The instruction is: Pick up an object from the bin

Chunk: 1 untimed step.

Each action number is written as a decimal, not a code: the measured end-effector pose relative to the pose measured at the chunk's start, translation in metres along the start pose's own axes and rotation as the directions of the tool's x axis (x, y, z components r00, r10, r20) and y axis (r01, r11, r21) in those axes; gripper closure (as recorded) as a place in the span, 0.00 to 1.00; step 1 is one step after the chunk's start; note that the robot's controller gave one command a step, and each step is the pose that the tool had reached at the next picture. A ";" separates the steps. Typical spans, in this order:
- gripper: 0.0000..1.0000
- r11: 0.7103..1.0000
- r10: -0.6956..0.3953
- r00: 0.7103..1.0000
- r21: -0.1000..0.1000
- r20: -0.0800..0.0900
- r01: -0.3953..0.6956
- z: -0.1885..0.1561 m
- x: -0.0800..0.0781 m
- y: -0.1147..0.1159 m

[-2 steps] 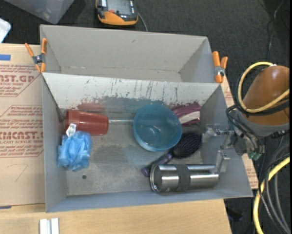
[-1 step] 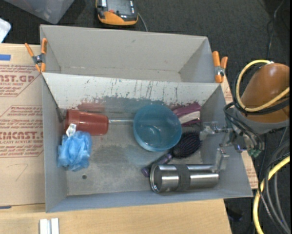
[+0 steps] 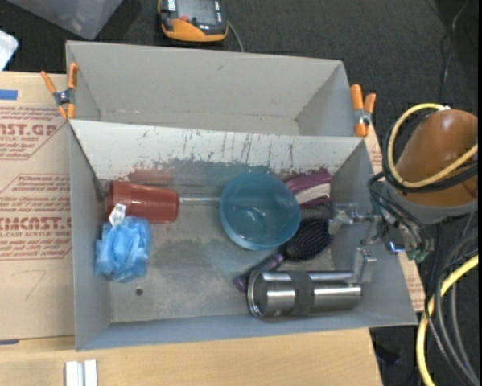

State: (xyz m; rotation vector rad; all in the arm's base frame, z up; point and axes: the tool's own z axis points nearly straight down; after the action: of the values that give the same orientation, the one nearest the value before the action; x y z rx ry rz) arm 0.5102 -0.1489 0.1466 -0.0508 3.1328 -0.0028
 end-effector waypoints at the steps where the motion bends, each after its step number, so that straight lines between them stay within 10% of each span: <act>1: 0.00 0.965 -0.261 0.964 0.028 0.049 0.260 0.064 -0.045 0.042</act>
Offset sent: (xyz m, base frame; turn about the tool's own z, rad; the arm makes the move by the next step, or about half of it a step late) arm -0.0251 0.0163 -0.0521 -0.3046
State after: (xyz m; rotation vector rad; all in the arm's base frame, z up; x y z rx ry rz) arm 0.5542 -0.1055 0.0831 -0.4553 3.0472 -0.0354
